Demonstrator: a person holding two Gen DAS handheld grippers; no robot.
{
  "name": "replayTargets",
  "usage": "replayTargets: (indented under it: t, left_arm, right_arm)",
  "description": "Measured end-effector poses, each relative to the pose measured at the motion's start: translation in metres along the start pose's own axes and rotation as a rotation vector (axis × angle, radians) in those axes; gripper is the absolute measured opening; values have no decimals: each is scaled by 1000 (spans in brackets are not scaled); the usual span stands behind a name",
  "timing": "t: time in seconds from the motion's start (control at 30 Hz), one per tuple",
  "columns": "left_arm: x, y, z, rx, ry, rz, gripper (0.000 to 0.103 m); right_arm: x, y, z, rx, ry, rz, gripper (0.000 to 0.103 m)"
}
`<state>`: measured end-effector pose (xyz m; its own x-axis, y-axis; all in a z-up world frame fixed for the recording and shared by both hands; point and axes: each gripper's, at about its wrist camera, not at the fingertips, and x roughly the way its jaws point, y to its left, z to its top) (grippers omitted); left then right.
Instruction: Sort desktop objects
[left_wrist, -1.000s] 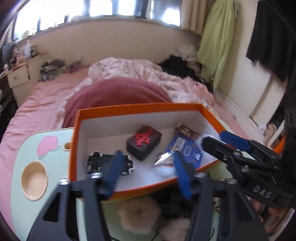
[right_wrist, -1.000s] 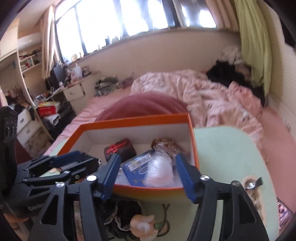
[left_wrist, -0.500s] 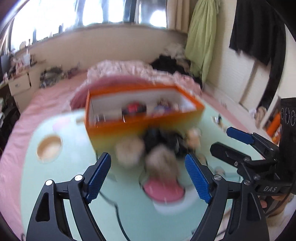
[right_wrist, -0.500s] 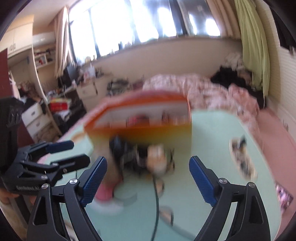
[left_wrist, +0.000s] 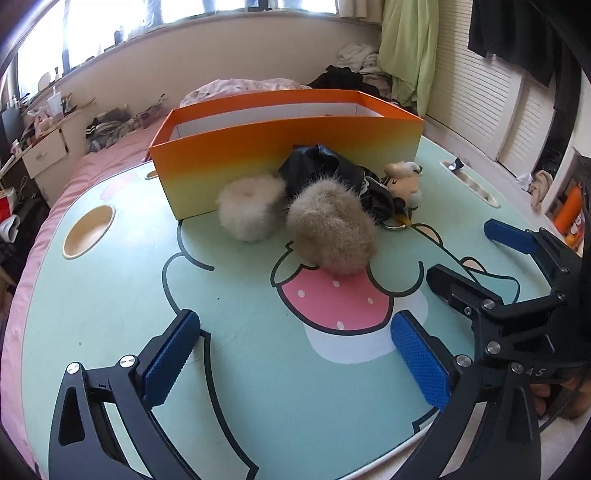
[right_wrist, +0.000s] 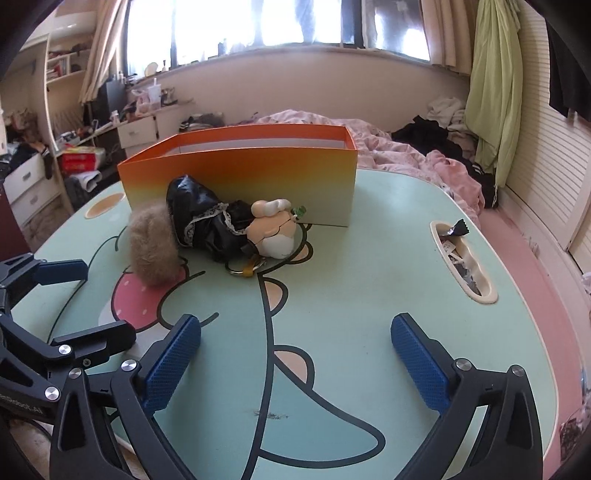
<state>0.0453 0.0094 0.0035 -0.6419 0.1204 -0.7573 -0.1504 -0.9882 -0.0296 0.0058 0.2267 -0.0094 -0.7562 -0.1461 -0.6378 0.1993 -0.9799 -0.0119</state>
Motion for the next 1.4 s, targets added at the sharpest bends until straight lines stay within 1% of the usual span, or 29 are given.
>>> replayTargets:
  t: [0.2, 1.4]
  left_arm:
    - [3, -2, 0, 12, -17, -10, 103]
    - [4, -3, 2, 15, -20, -11, 103]
  right_arm:
    - [0, -2, 0, 0, 0, 0, 103]
    - [0, -2, -1, 0, -1, 0, 103]
